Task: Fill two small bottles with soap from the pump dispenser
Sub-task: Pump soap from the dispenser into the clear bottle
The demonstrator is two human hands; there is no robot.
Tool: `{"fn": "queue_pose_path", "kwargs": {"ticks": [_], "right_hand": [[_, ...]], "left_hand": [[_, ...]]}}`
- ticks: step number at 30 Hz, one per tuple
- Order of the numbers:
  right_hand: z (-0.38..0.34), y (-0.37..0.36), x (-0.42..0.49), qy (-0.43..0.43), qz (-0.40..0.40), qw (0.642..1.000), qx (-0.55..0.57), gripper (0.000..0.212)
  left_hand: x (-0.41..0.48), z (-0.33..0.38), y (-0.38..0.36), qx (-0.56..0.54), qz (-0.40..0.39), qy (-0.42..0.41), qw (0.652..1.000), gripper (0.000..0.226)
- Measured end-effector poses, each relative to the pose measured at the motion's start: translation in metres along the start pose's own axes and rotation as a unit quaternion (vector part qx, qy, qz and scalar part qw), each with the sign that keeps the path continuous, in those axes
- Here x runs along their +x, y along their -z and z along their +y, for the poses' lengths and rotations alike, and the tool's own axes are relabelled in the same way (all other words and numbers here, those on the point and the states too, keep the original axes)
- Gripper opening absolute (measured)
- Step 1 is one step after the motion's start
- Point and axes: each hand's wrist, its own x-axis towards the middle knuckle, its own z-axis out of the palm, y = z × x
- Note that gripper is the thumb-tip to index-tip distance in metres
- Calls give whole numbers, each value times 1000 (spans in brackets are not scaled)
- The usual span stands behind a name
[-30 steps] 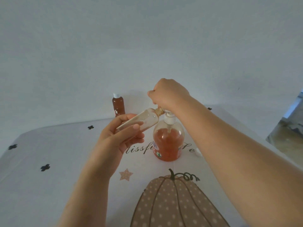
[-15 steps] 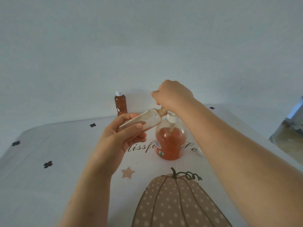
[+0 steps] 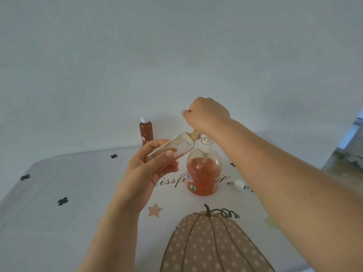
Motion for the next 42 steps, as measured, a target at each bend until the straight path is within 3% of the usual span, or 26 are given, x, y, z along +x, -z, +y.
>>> {"fn": "queue_pose_path", "kwargs": {"ticks": [9,26,36,42], "right_hand": [[1,-3,5,-18,-44,998,32,26],[5,-13,0,-15,-13,999,33,23],[0,0,1,24,39,998,-35,35],[0,-1,1,2,12,1000,-13,32]], "left_hand": [[3,-3,2,7,0,17,1000,28],[3,-4,5,27,7,18,999,21],[1,-2,0,8,3,-9,1000,29],[1,-2,0,1,6,-5,1000,30]]}}
